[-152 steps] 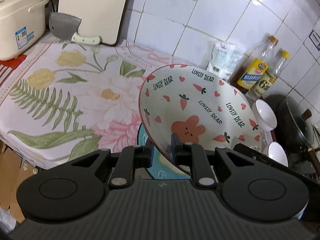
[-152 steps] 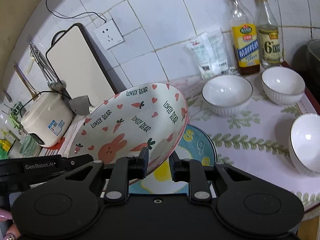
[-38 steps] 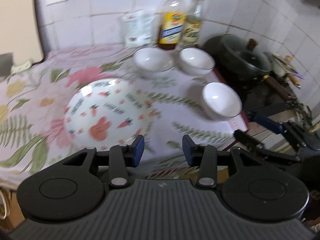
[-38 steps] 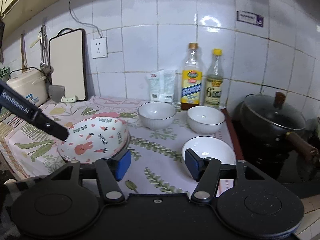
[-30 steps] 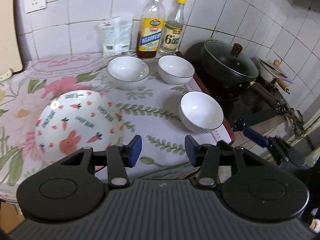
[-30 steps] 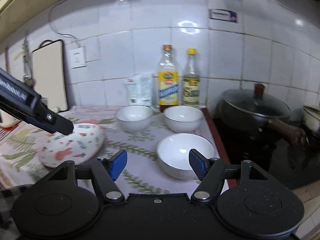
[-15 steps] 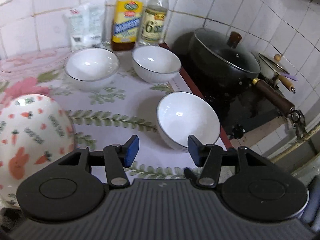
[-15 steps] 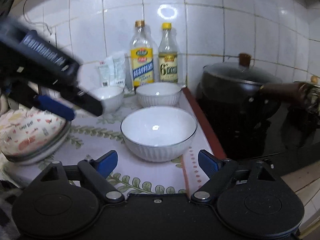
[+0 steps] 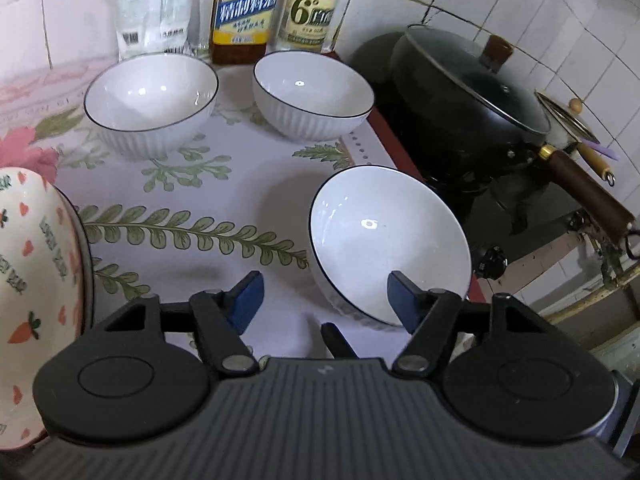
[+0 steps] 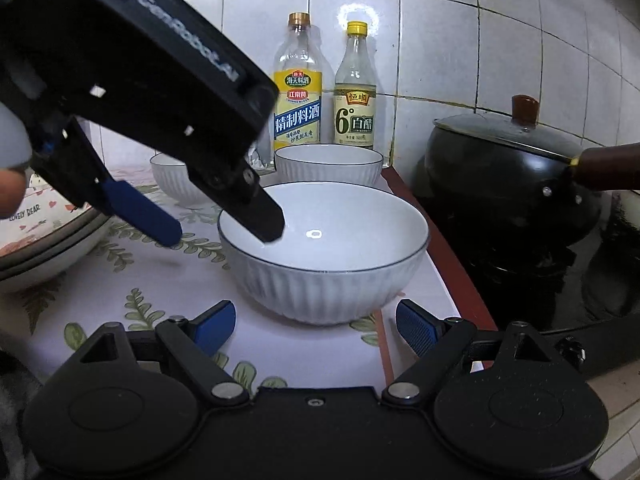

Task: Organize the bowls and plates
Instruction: 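Move both grippers to a white ribbed bowl and close on its rim, then lift the white ribbed bowl with both grippers off the tablecloth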

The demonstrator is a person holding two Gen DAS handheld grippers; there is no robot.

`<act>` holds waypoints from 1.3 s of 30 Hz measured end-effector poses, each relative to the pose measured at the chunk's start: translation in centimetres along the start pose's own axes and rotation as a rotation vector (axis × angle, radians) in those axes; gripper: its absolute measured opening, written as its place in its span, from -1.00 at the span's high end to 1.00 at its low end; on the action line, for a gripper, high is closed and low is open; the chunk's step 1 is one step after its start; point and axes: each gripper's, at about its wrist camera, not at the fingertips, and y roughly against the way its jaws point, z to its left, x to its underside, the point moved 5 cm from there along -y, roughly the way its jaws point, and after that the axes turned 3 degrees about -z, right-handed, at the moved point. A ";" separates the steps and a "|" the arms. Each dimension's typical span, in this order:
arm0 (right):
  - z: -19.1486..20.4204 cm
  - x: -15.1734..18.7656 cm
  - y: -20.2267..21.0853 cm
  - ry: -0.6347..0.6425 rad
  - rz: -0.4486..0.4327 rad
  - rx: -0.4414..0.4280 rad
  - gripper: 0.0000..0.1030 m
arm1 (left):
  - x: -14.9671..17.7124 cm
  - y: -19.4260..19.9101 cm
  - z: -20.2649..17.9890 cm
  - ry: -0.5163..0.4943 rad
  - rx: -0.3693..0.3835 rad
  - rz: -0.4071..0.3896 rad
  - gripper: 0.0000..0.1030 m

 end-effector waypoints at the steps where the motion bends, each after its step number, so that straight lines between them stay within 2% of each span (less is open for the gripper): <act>1: 0.0 0.0 -0.4 -0.003 0.002 -0.002 -0.75 | -0.1 -0.3 0.1 0.008 0.002 0.008 -0.06; 2: -0.1 -0.1 -0.7 -0.006 0.003 -0.003 -0.75 | -0.2 -0.6 0.1 0.015 0.004 0.017 0.04; 3: -0.2 -0.1 -1.1 -0.009 0.003 -0.002 -0.75 | -0.1 -0.8 0.2 0.024 0.012 0.033 0.43; 4: -0.2 -0.2 -1.4 -0.011 0.000 0.000 -0.75 | -0.1 -1.0 0.1 0.027 0.030 0.050 0.56; 18: 0.8 -0.7 -0.6 0.030 0.010 -0.025 -0.76 | 0.7 0.6 0.4 0.019 -0.006 0.078 0.59; 30: 4.6 -1.9 0.6 0.075 0.011 -0.129 -0.76 | 1.2 4.3 3.3 0.049 -0.073 0.097 0.59; 39: 6.9 -2.0 -0.1 0.110 0.026 -0.197 -0.76 | 1.7 5.0 5.7 0.074 -0.116 0.097 0.59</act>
